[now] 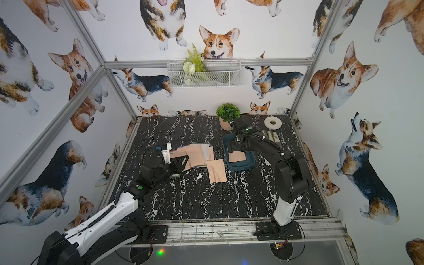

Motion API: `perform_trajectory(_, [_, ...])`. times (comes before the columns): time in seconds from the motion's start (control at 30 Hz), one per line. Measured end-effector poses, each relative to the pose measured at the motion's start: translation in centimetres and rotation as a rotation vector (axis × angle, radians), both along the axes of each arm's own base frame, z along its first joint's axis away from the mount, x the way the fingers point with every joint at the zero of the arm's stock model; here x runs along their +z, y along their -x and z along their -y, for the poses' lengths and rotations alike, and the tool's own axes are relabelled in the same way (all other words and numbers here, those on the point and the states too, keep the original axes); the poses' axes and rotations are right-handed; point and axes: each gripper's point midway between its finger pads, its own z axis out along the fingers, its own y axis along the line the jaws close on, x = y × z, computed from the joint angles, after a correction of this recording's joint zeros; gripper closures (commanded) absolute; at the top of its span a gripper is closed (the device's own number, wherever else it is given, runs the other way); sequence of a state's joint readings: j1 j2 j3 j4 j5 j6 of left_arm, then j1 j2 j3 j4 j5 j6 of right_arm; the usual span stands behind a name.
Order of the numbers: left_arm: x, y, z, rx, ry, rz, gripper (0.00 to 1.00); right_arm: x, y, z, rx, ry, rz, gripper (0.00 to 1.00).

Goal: Take out the stationery paper from the storage box
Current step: Pick up the stationery paper from the storage box.

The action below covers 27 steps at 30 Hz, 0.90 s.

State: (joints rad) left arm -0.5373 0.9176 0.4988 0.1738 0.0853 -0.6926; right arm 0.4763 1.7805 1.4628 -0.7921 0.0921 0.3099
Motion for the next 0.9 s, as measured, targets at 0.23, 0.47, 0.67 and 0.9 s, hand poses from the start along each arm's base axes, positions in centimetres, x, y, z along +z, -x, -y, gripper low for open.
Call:
perform_trajectory(0.23, [-0.4,-0.1,0.0,-0.004,-0.003,-0.012,0.6,-4.6,-0.6,0.5,0.002,-0.007,-0.123,0.07])
perform_trajectory(0.47, [-0.9,-0.4,0.0,-0.003,-0.012,-0.029,0.6,-8.4,-1.7,0.7,-0.003,0.005,-0.196,0.07])
perform_trajectory(0.67, [-1.7,-0.6,0.0,-0.003,-0.023,-0.053,0.6,-10.4,-2.2,0.7,-0.004,0.032,-0.226,0.11])
perform_trajectory(0.9, [-2.7,-0.8,0.0,-0.006,-0.037,-0.079,0.61,-11.2,-2.1,1.5,-0.02,0.068,-0.212,0.56])
